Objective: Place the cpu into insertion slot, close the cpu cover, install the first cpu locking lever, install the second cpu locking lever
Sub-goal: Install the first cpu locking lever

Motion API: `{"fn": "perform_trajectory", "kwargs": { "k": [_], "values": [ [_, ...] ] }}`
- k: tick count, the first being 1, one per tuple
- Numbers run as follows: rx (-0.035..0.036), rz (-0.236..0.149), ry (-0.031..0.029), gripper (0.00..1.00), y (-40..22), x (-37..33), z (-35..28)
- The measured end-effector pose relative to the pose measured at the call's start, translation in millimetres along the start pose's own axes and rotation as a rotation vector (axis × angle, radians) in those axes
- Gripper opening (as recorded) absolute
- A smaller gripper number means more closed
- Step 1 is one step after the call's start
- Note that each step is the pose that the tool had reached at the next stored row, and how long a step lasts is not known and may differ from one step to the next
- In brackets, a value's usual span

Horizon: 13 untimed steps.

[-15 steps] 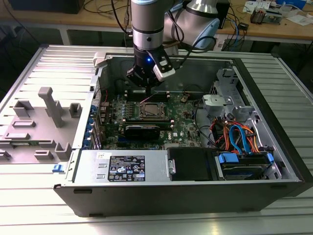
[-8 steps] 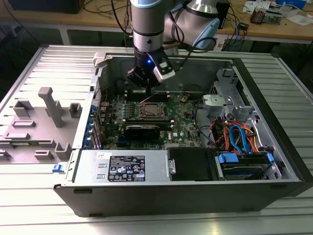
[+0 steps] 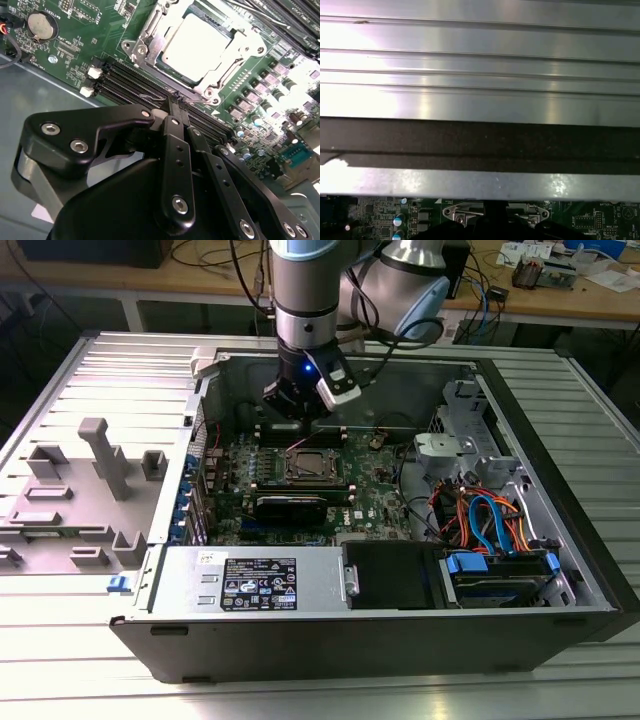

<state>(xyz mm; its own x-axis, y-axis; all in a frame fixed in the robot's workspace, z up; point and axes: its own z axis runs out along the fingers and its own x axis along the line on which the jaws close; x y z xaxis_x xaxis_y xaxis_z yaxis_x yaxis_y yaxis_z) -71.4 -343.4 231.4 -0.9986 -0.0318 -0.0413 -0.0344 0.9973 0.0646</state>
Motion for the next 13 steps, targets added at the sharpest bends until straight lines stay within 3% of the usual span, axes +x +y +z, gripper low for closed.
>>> {"fn": "perform_trajectory", "kwargs": {
  "k": [13],
  "values": [
    [0.0000,0.000,0.0000,0.11,0.6,-15.2,11.8]
  ]
}}
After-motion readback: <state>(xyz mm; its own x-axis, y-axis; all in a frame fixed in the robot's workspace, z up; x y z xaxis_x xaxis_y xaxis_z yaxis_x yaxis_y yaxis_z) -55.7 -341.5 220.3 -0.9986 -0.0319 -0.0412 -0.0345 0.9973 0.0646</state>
